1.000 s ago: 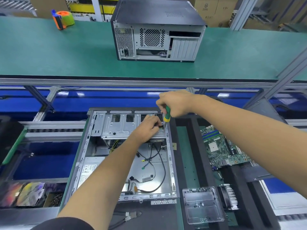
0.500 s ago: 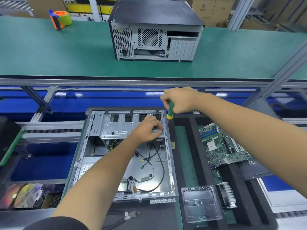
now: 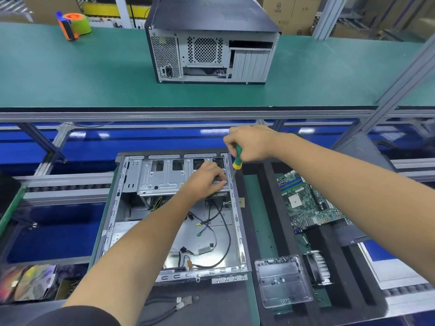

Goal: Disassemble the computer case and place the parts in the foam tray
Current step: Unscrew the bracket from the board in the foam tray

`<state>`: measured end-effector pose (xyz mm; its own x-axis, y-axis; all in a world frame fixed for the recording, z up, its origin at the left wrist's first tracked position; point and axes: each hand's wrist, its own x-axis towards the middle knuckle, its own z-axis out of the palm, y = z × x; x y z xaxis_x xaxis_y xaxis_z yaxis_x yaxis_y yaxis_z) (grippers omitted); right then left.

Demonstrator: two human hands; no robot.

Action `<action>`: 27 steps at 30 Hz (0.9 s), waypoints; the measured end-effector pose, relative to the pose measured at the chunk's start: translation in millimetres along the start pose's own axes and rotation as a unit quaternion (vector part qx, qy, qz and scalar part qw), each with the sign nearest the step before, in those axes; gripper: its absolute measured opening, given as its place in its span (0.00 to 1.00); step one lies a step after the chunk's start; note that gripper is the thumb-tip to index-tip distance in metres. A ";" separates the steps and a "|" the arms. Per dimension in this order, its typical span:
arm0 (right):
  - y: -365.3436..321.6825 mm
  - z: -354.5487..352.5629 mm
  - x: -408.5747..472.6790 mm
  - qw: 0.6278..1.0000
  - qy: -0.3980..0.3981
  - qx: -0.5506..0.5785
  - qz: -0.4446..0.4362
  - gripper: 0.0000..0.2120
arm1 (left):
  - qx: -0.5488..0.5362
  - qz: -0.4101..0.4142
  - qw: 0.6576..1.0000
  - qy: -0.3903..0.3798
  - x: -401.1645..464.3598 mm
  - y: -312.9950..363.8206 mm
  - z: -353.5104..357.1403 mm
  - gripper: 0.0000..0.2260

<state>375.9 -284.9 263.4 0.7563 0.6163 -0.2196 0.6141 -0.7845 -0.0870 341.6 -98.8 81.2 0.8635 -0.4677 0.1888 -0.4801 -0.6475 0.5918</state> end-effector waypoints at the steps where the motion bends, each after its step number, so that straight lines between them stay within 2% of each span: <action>1: 0.3 -0.1 -0.3 1.000 -0.002 0.002 0.001 0.11 | -0.004 -0.002 1.000 -0.001 0.1 -0.3 0.3 0.04; 5: 1.2 0.1 -2.2 1.000 -0.003 0.011 0.010 0.11 | -0.018 -0.011 1.000 0.014 1.2 -3.0 1.6 0.05; 9: 1.6 0.1 -4.3 0.999 -0.005 0.027 0.023 0.10 | -0.053 -0.068 0.994 0.067 3.1 -3.9 -0.8 0.06; 19: 4.9 -2.9 -41.3 0.997 0.002 0.071 0.031 0.12 | -0.084 -0.107 0.989 0.057 2.7 -1.8 -1.9 0.07; 27: 19.1 6.0 -75.6 0.993 -0.003 0.105 0.046 0.12 | -0.206 -0.201 0.953 0.094 2.6 7.8 -1.2 0.04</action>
<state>329.1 -346.8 272.5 0.8054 0.5410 -0.2422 0.4807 -0.8352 -0.2671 340.3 -104.3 87.2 0.9959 -0.0908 -0.0033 -0.0374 -0.4430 0.8957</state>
